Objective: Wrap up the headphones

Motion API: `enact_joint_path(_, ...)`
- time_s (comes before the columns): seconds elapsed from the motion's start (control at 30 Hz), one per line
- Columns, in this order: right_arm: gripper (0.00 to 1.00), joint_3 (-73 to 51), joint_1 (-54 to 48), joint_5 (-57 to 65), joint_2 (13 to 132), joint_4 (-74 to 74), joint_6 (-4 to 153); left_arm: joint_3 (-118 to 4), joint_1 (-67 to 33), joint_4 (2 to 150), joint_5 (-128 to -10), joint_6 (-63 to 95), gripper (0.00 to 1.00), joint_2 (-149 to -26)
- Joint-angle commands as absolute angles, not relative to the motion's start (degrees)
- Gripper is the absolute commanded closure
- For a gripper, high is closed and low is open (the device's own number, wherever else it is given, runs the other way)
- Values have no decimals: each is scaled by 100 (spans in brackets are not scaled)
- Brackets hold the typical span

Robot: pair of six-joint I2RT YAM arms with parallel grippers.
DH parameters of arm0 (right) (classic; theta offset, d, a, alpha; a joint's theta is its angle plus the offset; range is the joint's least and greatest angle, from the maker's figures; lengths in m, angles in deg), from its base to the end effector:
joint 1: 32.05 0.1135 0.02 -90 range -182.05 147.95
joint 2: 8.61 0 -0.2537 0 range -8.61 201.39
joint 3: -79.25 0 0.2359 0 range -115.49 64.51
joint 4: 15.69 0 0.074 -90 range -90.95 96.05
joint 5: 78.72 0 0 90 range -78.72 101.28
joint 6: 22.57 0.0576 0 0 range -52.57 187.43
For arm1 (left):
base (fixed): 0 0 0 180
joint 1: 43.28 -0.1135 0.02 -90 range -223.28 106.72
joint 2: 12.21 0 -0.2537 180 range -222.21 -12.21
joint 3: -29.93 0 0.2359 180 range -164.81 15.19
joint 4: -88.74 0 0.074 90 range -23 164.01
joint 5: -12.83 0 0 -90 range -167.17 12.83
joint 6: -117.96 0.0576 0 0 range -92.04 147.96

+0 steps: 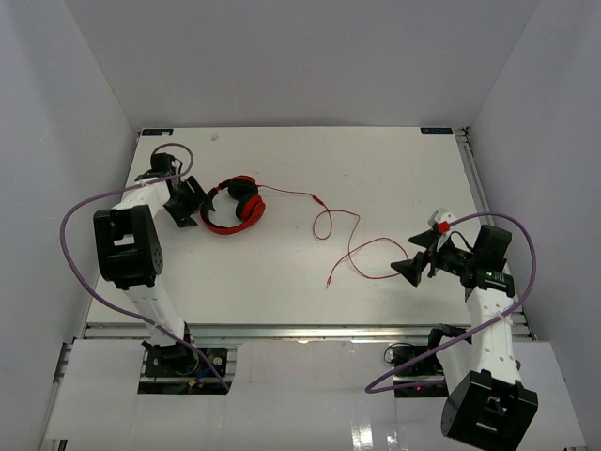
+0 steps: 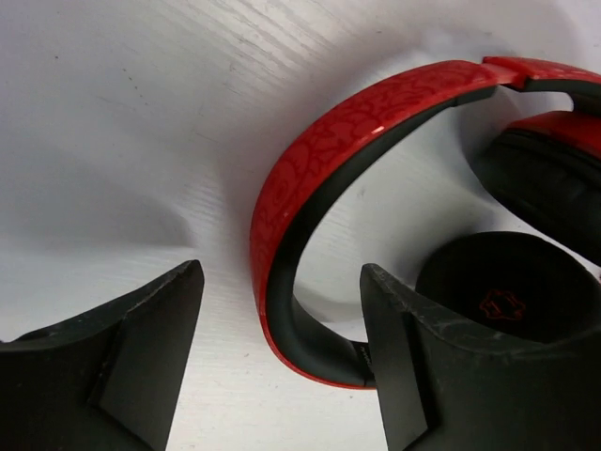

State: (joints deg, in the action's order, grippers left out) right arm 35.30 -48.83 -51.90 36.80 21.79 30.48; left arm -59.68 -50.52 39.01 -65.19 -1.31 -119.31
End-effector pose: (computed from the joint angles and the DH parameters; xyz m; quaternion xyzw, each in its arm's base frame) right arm 0.1637 0.0043 0.2253 -0.3569 0.7172 0.2558 0.5411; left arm 0.3686 0.0348 0.1649 -0.2858 0.9323 -0.1379 0.1732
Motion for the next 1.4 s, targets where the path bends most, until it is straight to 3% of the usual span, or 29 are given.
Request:
enact_joint_path(0.0,1,3463,-4849,-5279,3695,2085,2985,-6279,-4983,3700,-6743,355,27,-12059)
enact_joint_path(0.6,1,3504,-4840,-5145,3841,2067,2990,-6333,-4424,3762,-7576,948,60,-12533)
enact_joint_path(0.87,1,3525,-4840,-5139,3836,2134,2918,-6202,-4424,3815,-7413,920,98,-12165)
enact_joint_path(1.1,1,3389,-4833,-5867,3620,3100,1811,-5456,-3950,3926,-7509,816,100,-10677)
enact_joint_path(1.17,1,3325,-4772,-6072,3553,3712,850,-5188,-3805,3920,-7506,717,100,-9850)
enact_joint_path(1.27,2,3086,-4653,-6060,3395,4560,-379,-4734,-3561,3837,-7352,388,100,-8750)
enact_joint_path(1.37,4,2798,-4507,-5764,3134,4576,-443,-4219,-3231,3750,-7195,29,100,-7867)
